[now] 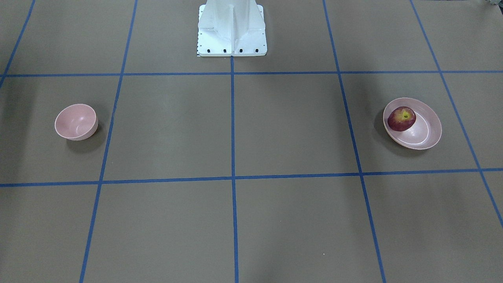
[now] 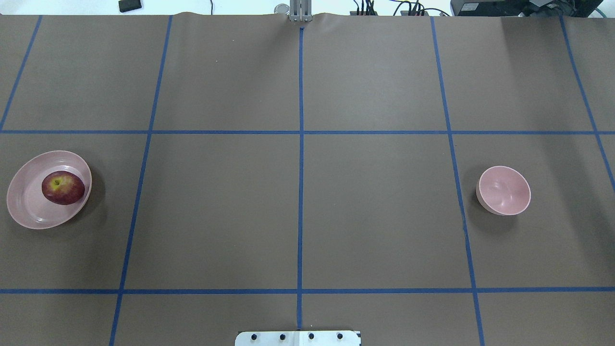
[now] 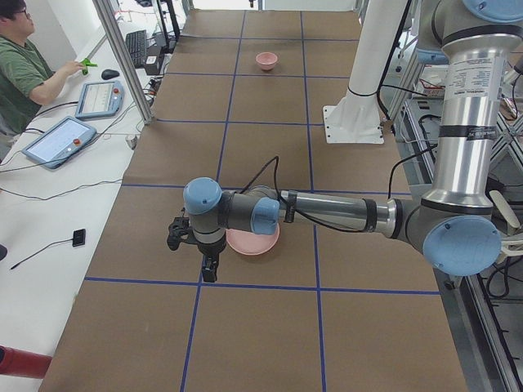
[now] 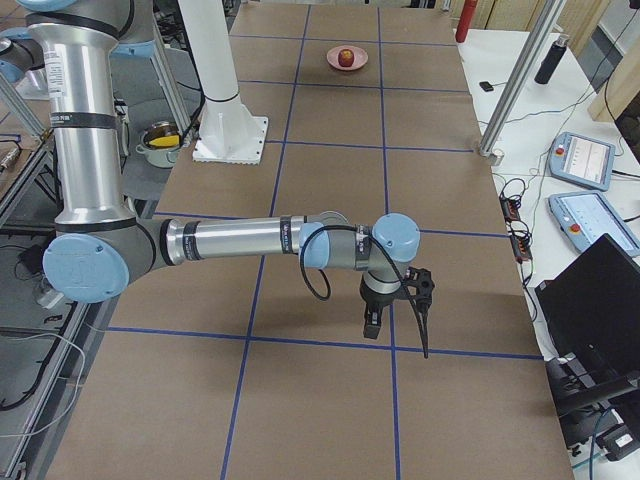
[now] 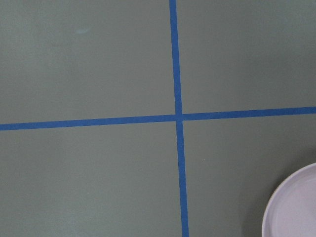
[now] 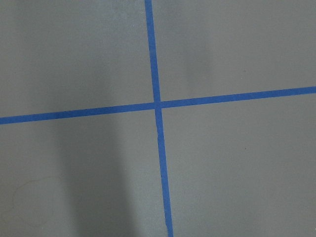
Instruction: Move apple from plate to bowl
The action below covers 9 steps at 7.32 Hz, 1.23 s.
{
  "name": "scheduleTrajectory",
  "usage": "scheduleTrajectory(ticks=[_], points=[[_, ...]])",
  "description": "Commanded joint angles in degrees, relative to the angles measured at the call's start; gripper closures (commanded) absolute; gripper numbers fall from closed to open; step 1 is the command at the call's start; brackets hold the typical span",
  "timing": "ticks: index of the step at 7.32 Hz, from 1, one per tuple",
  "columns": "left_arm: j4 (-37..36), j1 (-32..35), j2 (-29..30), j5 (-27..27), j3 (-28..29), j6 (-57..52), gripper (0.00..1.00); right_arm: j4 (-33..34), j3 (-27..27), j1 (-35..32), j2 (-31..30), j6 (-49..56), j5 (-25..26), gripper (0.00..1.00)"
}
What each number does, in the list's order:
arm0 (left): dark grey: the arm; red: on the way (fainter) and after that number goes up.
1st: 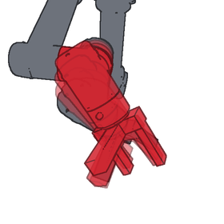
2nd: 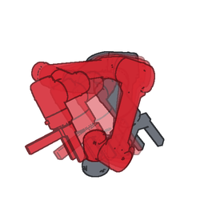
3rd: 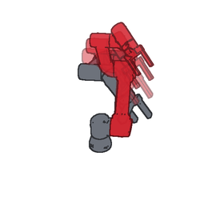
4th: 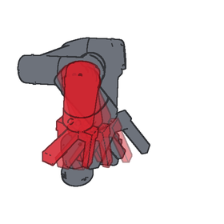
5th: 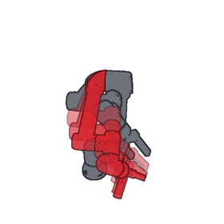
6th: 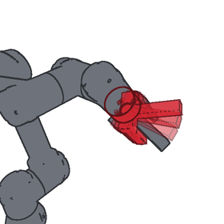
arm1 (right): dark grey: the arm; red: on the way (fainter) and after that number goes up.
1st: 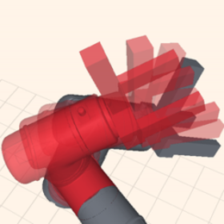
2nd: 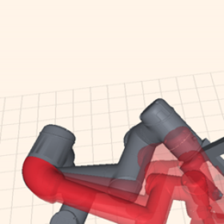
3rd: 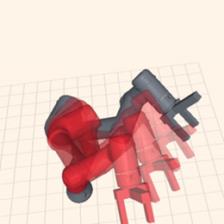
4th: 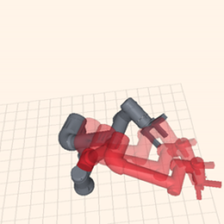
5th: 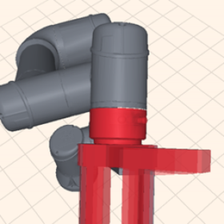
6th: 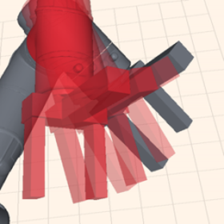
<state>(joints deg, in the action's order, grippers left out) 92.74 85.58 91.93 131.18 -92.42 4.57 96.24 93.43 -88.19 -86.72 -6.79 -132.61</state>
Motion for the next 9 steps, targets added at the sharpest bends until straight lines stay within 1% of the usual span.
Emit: scheduleTrajectory(ticks=[1, 2, 3, 4, 5, 6, 7, 8, 9], points=[[0.07, -0.06, 0.26, 3.27, -0.22, 0.09, 0.01, -4.01, 0.87, 3.96, 1.81, -0.33, 0.59, 0.00], [1.46, -0.15, 0.96, 3.30, -1.61, 0.00, 0.01, -7.79, 0.79, 4.77, 2.86, -0.33, 0.68, 0.00], [4.78, -0.59, 1.05, 3.38, -2.06, 0.52, 0.01, -8.43, 1.31, 5.04, 3.92, -0.59, -1.32, 0.00], [5.43, -1.46, 1.14, 3.30, -1.80, 0.61, 0.01, -9.48, 1.06, 6.61, 3.49, -0.60, -3.51, 0.00], [6.56, -2.51, 1.32, 3.30, -2.06, 0.96, 0.01, -17.24, -1.47, 6.72, 3.05, -0.51, -4.93, 0.00], [7.36, -2.61, 1.75, 3.30, -2.06, 2.71, 0.01, -22.80, -2.63, 8.20, 1.39, -0.68, -8.25, 0.00], [7.97, -2.61, 2.98, 3.21, -1.98, 2.81, 0.01, -25.38, -2.90, 10.12, 1.38, -1.99, -8.63, 0.00], [9.63, -2.61, 3.08, 3.29, -1.98, 3.07, 0.01, -28.01, -2.73, 13.45, 1.64, -7.48, -8.63, 0.00], [9.65, -2.87, 3.08, 3.38, -2.06, 3.07, 0.01, -30.21, -2.38, 16.44, 1.73, -12.67, -8.63, 0.00]])
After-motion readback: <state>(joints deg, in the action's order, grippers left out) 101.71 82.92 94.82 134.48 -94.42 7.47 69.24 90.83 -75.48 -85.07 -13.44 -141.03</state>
